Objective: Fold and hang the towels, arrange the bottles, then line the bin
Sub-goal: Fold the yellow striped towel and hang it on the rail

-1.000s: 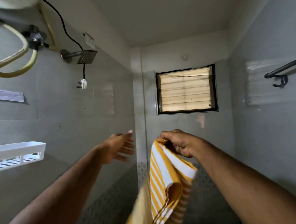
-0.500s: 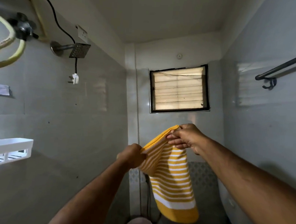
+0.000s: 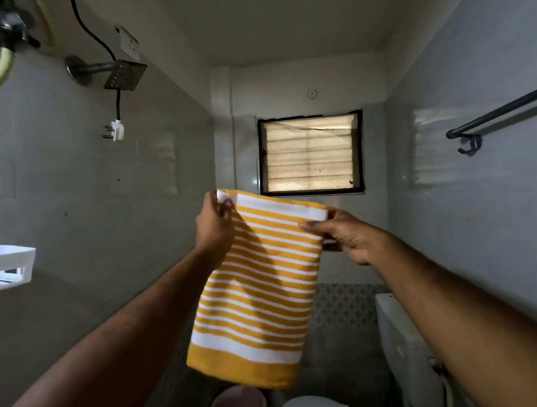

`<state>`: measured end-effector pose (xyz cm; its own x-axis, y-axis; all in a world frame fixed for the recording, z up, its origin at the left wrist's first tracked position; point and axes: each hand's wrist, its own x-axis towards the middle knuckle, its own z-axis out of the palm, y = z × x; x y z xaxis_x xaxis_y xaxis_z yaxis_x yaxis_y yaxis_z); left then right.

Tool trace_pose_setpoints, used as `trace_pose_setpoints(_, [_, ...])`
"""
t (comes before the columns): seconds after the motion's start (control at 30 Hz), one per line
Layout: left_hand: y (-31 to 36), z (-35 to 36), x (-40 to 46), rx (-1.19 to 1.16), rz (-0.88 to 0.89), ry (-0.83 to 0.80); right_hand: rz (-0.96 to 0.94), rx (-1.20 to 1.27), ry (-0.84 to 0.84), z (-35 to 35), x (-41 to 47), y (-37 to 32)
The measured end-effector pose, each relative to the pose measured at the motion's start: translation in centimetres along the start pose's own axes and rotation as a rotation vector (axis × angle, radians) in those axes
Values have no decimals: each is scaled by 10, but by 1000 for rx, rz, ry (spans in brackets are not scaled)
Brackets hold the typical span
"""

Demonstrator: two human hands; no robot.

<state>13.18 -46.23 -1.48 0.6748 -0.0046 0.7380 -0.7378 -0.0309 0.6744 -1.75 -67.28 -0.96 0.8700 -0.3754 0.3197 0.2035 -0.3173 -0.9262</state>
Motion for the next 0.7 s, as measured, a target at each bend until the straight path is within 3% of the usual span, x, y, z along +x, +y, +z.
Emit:
trace_pose_setpoints(0.07, [3,-4,5,75,76,-51,92,-83,-89,8,-5,14])
trace_pose_setpoints(0.13, [2,-9,10,152,116,-81,69,-74,-58,14,-7,21])
trace_pose_setpoints(0.37, [4,11,16,100,104,-106,-235,98,369,16,-5,6])
trace_pose_setpoints(0.5, [16,49,15,-28,114,-128,-277,-2,560,-8,3,8])
trace_pose_setpoints(0.6, [28,81,20,-121,120,-240,-312,-212,668,-44,7,5])
trace_pose_setpoints(0.7, [40,126,33,-211,85,-485,-366,-376,798,-90,15,-4])
